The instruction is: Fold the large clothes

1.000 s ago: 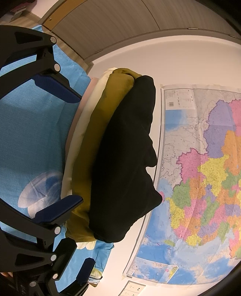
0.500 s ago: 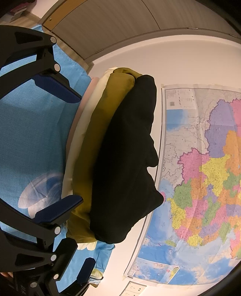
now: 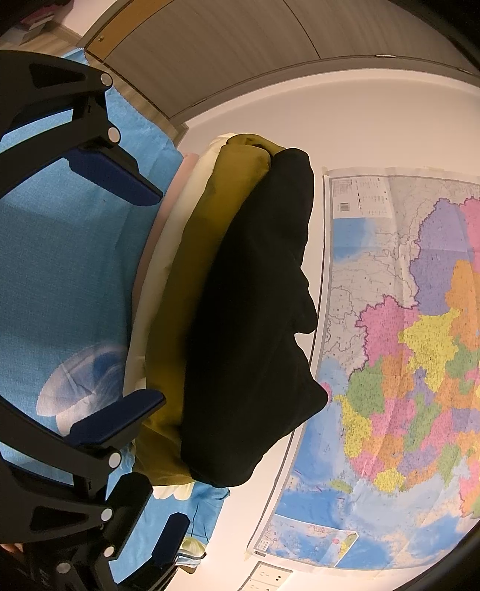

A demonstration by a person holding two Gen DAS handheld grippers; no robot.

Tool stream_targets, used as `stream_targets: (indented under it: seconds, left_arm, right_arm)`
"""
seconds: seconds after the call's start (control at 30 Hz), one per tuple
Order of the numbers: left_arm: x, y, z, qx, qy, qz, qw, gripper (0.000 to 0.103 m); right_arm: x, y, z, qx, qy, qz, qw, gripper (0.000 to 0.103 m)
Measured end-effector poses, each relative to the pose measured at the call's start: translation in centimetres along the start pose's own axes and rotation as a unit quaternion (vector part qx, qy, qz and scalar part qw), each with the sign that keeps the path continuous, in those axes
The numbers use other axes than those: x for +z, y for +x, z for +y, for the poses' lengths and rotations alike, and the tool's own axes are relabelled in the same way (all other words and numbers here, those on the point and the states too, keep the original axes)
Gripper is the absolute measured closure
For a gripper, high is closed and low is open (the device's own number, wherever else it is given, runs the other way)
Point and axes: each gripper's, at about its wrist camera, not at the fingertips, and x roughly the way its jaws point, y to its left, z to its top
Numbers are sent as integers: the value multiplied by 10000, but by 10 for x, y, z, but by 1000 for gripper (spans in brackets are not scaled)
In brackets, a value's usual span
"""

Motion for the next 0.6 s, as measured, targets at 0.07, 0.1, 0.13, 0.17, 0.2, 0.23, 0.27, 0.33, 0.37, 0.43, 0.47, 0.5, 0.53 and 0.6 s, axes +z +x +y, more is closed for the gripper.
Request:
stream_targets:
  seconds: [0.07,0.1,0.13,0.17,0.2,0.23,0.27,0.33,0.37,0.43,0.47,0.5,0.53,0.6]
  left_arm:
    - [0,-1,0,19,7,-9,10000,7]
    - [0,0,0,21,13,-8,10000,7]
    - [-1,-1,0,19,5,-7,10000,7]
    - [-1,-1,0,18,0,-6,10000,7]
    - [-1,0,0,11,-6,-8,10000,7]
    - [0,0,0,16,3,-11,10000,7]
    - [0,0,0,21,4,-7,10000,7]
    - [-1,0,0,19,0,-9,10000,7]
    - [-1,0,0,26,1,-9,10000,7]
    - [-1,0,0,25,1,-5,10000,7]
    - [-2,0,-1,22,3,-4,10000,7]
    - [-2,0,-1,24,2,-5,10000,7]
    - [-2,0,-1,26,1,-10,10000,7]
    - [-2,0,0,25,1,-2,10000,7]
  right_arm:
    - [0,0,0,5,1,17,10000,6]
    - [0,0,0,0,1,25,10000,6]
    - [0,1,1,-9,11,18,10000,6]
    - [0,1,1,2,15,22,10000,6]
    - [0,1,1,2,18,27,10000,6]
    - [0,1,1,-9,17,21,10000,6]
    - [1,1,2,-6,12,22,10000,6]
    - [0,1,1,-14,14,19,10000,6]
    - [0,1,2,-10,13,19,10000,6]
    - [1,2,2,-21,23,24,10000,6]
    - [1,2,2,-15,26,26,10000,6]
    - [0,2,2,-10,22,25,10000,6]
    - [0,1,3,-16,22,17,10000,6]
    - [0,1,3,-1,13,18,10000,6]
